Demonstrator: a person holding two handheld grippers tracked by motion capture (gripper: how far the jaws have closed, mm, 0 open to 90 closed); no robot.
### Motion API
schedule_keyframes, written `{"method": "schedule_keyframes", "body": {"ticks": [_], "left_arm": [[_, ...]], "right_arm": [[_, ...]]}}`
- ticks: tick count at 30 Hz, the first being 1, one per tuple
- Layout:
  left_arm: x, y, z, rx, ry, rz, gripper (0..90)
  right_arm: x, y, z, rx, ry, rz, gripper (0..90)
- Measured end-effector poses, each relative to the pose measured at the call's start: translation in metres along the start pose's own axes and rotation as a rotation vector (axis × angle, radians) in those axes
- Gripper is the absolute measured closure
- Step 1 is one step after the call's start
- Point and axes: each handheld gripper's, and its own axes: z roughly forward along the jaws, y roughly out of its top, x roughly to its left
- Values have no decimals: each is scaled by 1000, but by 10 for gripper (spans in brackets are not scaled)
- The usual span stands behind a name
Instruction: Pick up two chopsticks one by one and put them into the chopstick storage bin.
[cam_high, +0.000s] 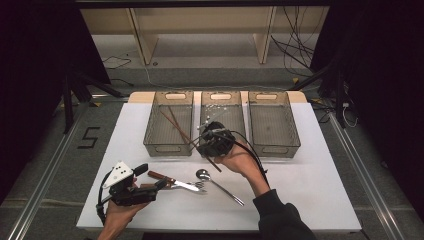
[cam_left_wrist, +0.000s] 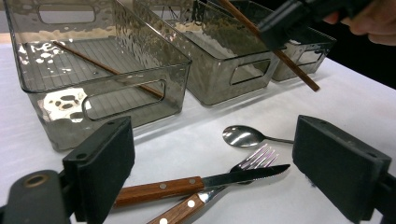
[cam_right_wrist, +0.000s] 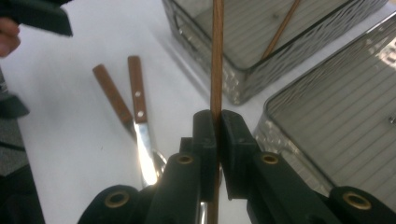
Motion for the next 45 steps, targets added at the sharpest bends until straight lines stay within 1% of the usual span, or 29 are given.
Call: {"method": "schedule_keyframes", "body": {"ticks": [5, 8, 10, 12, 16, 19, 23, 29, 33, 37, 38, 41, 42, 45], "left_arm": [[0, 0, 0, -5, 1, -3, 126], [0, 0, 0, 0, -1, 1, 126], [0, 0, 0, -1, -2, 0, 126], [0, 0, 0, -1, -2, 0, 125], [0, 0, 0, 2, -3, 0, 126], [0, 0, 0, 0, -3, 2, 125], [0, 0, 0, -2, -2, 2, 126], [1, 0, -1, -2, -3, 3, 126], [1, 0, -1, -2, -3, 3, 126], [3, 0, -1, 2, -1, 5, 125], [3, 0, -1, -3, 0, -1, 125], [3, 1, -1, -3, -1, 1, 126], [3, 1, -1, -1, -1, 7, 126], [2, 0, -1, -1, -3, 4, 125]], "right_arm": [[-6, 13, 5, -18, -8, 34, 855], [-8, 21, 7, -25, -7, 44, 855], [-9, 26, 9, -30, -15, 50, 855], [-11, 30, 10, -42, -5, 63, 855], [-15, 37, 14, -55, -6, 81, 855], [-18, 43, 18, -73, 3, 107, 855], [-21, 52, 23, -86, -7, 130, 855], [-28, 65, 31, -100, -1, 171, 855], [-31, 72, 36, -101, -2, 187, 855], [-34, 76, 40, -115, -12, 209, 855], [-35, 77, 42, -116, -13, 212, 855], [-37, 80, 45, -116, -22, 227, 854], [-37, 81, 46, -118, -23, 231, 855], [-38, 85, 48, -122, -20, 242, 855]]}}
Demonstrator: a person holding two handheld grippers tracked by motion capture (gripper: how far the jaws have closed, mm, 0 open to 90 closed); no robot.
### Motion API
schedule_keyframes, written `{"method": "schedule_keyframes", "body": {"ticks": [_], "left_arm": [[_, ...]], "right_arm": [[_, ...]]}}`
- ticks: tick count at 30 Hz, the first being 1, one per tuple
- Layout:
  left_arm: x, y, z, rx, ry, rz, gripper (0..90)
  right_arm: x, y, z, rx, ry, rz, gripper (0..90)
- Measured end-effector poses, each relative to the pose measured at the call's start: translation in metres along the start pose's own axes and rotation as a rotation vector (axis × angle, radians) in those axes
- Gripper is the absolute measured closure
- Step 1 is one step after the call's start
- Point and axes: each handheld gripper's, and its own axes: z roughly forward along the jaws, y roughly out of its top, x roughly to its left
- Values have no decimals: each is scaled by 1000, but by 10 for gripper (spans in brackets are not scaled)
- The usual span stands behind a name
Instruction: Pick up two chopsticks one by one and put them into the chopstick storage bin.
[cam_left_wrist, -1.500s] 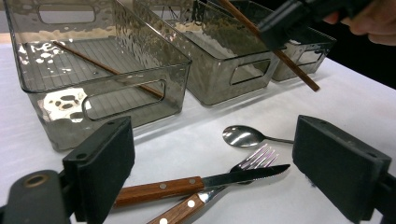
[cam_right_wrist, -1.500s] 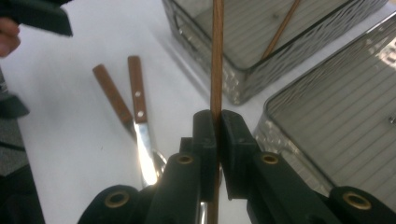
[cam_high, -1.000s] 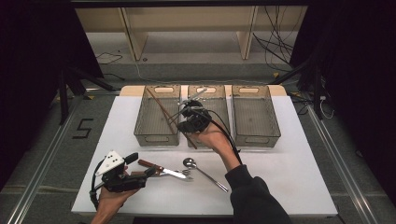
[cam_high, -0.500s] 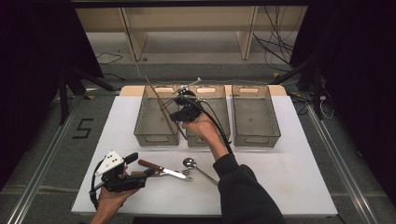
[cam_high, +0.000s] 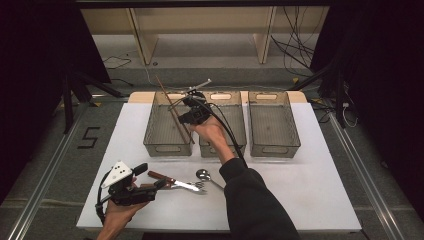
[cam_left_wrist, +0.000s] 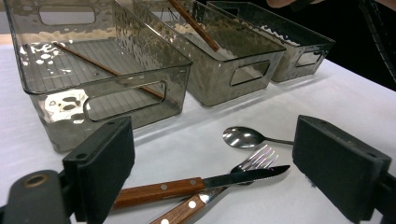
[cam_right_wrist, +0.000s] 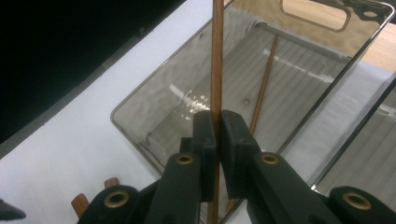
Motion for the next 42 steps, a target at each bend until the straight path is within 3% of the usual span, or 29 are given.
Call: {"method": "schedule_keyframes", "body": {"ticks": [20, 42], "left_arm": [[0, 0, -1, -7, -3, -3, 126], [0, 0, -1, -6, -3, 3, 126]], "right_arm": [[3, 13, 21, -12, -35, 26, 854], [4, 8, 43, 14, -57, 47, 853]]}}
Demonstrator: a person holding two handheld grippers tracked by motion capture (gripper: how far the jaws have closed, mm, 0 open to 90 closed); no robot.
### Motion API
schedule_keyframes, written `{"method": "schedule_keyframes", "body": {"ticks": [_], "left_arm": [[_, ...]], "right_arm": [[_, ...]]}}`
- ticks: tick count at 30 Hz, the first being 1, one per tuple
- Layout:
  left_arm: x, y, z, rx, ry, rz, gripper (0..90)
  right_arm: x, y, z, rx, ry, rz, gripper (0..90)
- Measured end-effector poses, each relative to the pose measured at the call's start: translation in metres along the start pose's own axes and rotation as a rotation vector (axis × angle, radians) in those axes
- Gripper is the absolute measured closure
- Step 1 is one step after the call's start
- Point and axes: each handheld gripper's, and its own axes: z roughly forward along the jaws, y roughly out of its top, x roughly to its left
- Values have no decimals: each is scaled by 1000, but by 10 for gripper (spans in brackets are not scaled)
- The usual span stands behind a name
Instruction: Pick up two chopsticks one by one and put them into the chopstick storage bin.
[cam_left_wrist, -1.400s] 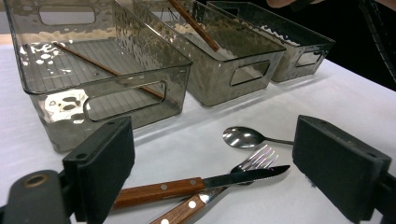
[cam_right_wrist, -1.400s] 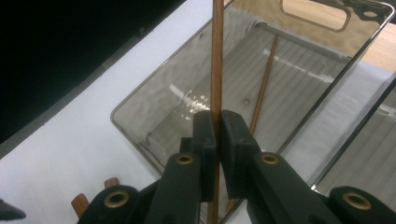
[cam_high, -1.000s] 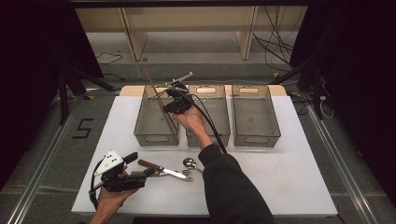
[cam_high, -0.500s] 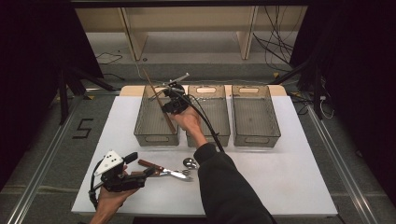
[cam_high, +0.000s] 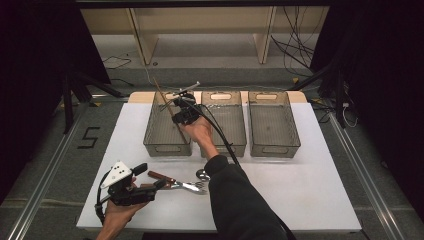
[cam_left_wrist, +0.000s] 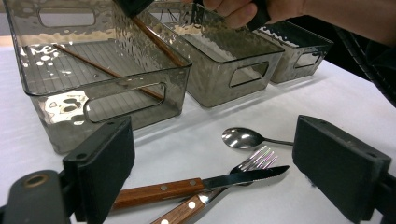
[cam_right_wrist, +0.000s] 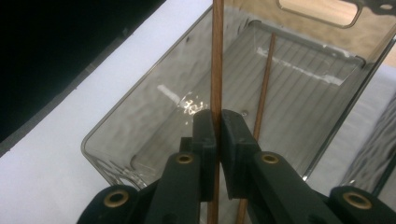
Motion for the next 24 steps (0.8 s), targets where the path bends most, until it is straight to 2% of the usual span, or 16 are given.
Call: {"method": "schedule_keyframes", "body": {"ticks": [6, 8, 11, 15, 24], "left_arm": [[0, 0, 0, -4, 0, -5, 126], [0, 0, 0, -3, -1, -6, 125], [0, 0, 0, 1, 0, 1, 126], [0, 0, 0, 1, 1, 1, 126], [0, 0, 1, 5, 3, 1, 126]], "right_arm": [[1, -2, 5, 18, -17, 2, 839], [1, -2, 4, 15, -21, 15, 800], [1, -3, 1, 16, -2, 11, 711], [0, -3, -8, -6, 19, 16, 616], [-6, -14, -36, -5, 64, -50, 455]]}}
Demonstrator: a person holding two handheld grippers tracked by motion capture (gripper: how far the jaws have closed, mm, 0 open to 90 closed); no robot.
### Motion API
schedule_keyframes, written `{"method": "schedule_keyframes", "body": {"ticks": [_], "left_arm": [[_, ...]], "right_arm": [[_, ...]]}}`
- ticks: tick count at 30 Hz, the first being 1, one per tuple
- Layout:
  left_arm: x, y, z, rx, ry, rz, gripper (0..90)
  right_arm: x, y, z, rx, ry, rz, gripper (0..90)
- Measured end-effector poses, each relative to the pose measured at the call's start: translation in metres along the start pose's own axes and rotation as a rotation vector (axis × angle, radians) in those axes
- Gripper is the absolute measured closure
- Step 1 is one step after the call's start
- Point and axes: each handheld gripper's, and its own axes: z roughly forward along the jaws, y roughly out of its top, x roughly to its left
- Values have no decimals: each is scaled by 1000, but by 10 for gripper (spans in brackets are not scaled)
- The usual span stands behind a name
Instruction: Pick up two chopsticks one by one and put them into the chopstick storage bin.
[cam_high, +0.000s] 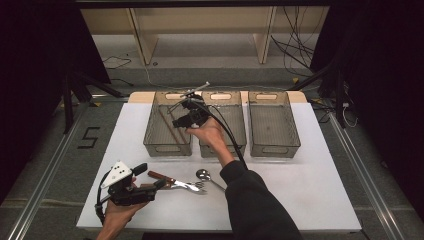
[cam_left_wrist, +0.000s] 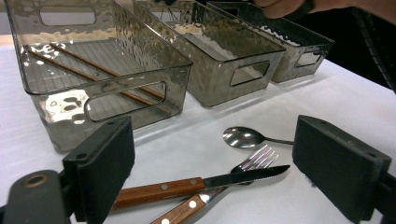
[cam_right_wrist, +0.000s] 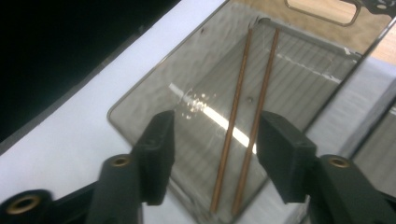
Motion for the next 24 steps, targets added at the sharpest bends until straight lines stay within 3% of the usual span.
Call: {"method": "schedule_keyframes", "body": {"ticks": [8, 14, 24], "left_arm": [[0, 0, 1, -1, 4, -4, 125], [0, 0, 1, 1, 4, -6, 126], [-1, 0, 1, -1, 4, -7, 126]], "right_arm": [[-1, -15, -28, -1, 13, -57, 363], [3, -24, -47, 0, 24, -93, 344], [9, -39, -61, 6, 27, -126, 328]]}}
